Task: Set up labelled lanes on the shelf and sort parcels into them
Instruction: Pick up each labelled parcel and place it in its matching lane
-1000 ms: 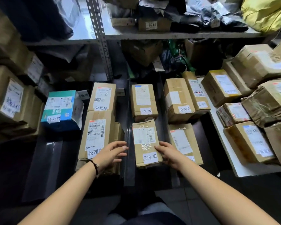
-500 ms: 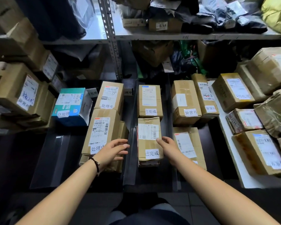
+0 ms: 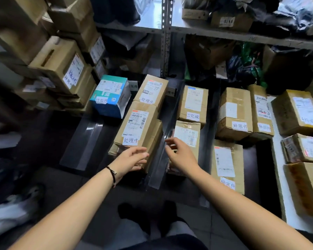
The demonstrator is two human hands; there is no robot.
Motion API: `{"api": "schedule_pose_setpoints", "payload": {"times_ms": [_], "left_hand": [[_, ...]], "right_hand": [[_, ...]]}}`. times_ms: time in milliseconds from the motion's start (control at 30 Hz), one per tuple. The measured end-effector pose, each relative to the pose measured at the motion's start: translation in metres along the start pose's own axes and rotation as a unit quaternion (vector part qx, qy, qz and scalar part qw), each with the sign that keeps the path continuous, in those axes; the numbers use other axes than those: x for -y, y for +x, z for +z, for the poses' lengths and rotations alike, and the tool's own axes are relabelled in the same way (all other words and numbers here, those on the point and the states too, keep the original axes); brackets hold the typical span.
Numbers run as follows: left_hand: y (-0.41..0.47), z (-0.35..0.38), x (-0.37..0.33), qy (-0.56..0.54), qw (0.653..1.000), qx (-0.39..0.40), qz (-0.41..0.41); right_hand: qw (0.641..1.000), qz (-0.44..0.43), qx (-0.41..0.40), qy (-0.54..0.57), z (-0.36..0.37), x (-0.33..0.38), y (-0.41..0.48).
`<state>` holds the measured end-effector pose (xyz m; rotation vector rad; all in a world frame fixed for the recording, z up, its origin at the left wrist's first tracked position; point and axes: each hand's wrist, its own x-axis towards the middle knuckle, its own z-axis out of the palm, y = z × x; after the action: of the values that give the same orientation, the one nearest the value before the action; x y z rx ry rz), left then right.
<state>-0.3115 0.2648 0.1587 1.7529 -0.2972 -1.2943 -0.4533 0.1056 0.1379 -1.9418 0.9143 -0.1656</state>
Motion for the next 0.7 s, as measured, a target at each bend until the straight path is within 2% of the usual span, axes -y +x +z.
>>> {"api": "schedule_pose_setpoints", "payload": {"times_ms": [67, 200, 300, 433, 567, 700], "left_hand": [[-0.003, -0.002, 0.008, 0.011, 1.0, 0.003, -0.003], [-0.012, -0.009, 0.019, 0.052, 0.998, 0.035, 0.002], [-0.024, -0.026, 0.026, 0.084, 0.994, 0.064, 0.005], [-0.04, -0.067, 0.038, 0.086, 0.993, 0.075, -0.005], [-0.051, -0.109, 0.049, 0.083, 0.994, 0.073, 0.003], [-0.06, -0.141, 0.06, 0.086, 0.994, 0.071, 0.0]], "right_hand": [[0.999, 0.025, 0.018, -0.015, 0.013, 0.004, -0.005], [0.986, 0.132, 0.055, -0.087, 0.05, 0.005, -0.021], [0.973, 0.176, 0.045, -0.145, 0.077, 0.006, -0.027], [0.963, 0.208, -0.008, -0.17, 0.099, 0.008, -0.031], [0.96, 0.247, -0.063, -0.12, 0.107, 0.01, -0.031], [0.954, 0.248, -0.018, -0.166, 0.123, 0.019, -0.034]]}}
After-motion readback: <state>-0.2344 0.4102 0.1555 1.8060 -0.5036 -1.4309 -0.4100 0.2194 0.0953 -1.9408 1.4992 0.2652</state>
